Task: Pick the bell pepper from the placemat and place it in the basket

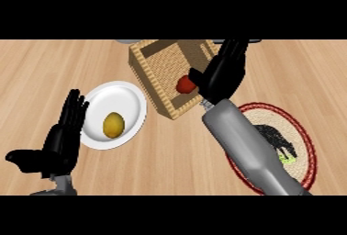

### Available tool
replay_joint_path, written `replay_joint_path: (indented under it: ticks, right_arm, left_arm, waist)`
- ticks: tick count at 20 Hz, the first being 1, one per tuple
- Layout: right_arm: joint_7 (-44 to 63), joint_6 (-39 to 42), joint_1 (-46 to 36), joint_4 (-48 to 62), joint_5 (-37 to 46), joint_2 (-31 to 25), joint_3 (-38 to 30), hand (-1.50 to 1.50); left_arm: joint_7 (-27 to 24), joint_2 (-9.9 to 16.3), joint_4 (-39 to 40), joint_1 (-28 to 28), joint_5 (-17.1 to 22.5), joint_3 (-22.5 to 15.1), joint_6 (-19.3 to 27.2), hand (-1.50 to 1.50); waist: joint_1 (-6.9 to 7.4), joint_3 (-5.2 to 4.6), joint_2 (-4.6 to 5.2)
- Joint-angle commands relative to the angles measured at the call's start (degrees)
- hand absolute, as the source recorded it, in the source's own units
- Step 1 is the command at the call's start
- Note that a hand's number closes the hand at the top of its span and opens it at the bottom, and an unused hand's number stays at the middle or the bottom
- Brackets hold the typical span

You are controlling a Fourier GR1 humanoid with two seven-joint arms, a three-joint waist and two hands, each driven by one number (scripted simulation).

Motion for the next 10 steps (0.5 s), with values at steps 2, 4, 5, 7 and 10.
replay_joint_path:
  ticks: [2,4,5,7,10]
  right_arm:
    - [9.09,0.00,7.71,-14.86,5.35,0.40,-3.55,-1.50]
    - [7.28,2.90,14.77,-23.82,6.15,0.78,-0.60,-1.50]
    - [7.73,4.69,18.27,-26.56,8.28,0.79,0.09,-1.50]
    - [5.19,7.84,19.93,-36.41,5.81,0.80,1.37,-1.50]
    - [5.91,10.96,26.84,-46.51,8.94,0.80,5.09,-1.50]
  left_arm:
    - [-1.12,-0.35,-0.30,1.37,-0.33,0.28,0.66,0.00]
    - [-0.29,-0.18,-0.51,1.31,-0.65,0.13,0.81,0.00]
    - [-1.57,0.39,-1.20,3.34,0.58,0.59,-0.65,0.00]
    - [-1.97,0.26,0.99,0.79,0.92,1.48,-0.34,0.00]
    - [-0.39,0.77,0.43,-0.47,0.82,0.91,-0.98,0.00]
  waist:
    - [-1.12,0.03,-0.15]
    - [-1.27,0.03,-0.20]
    - [-0.75,0.00,-0.11]
    - [-0.85,-0.02,0.04]
    - [0.34,0.00,0.48]
